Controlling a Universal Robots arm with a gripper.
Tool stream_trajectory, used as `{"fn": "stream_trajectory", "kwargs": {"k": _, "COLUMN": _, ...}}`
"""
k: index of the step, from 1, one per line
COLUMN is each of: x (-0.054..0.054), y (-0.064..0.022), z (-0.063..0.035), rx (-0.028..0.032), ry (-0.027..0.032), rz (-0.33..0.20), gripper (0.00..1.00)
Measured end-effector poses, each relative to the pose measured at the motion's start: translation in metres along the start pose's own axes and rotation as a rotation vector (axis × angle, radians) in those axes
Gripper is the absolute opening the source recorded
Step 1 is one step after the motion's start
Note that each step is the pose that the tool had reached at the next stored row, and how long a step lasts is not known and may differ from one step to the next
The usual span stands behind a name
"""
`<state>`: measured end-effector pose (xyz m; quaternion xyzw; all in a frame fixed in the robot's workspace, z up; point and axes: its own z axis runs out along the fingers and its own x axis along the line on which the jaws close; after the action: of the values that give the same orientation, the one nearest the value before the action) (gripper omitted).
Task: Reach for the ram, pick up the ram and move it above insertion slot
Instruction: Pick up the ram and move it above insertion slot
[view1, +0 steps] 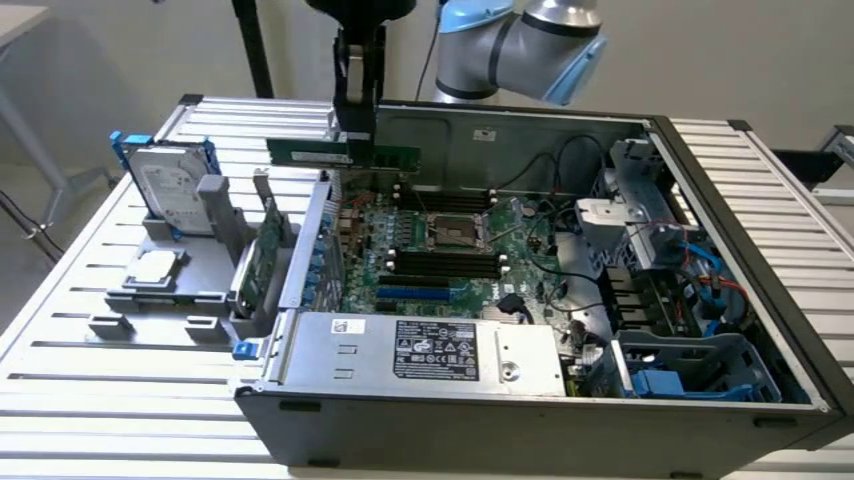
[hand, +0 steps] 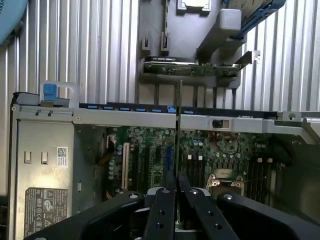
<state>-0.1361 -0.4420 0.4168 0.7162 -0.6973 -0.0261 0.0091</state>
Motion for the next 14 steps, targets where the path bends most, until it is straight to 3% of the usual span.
{"fn": "stream_trajectory", "kwargs": {"k": 14, "x": -0.032, "y": -0.0371, "z": 0.0003, "rx": 0.0001, "ry": -0.0001, "rz": 0.0, "gripper": 0.13}}
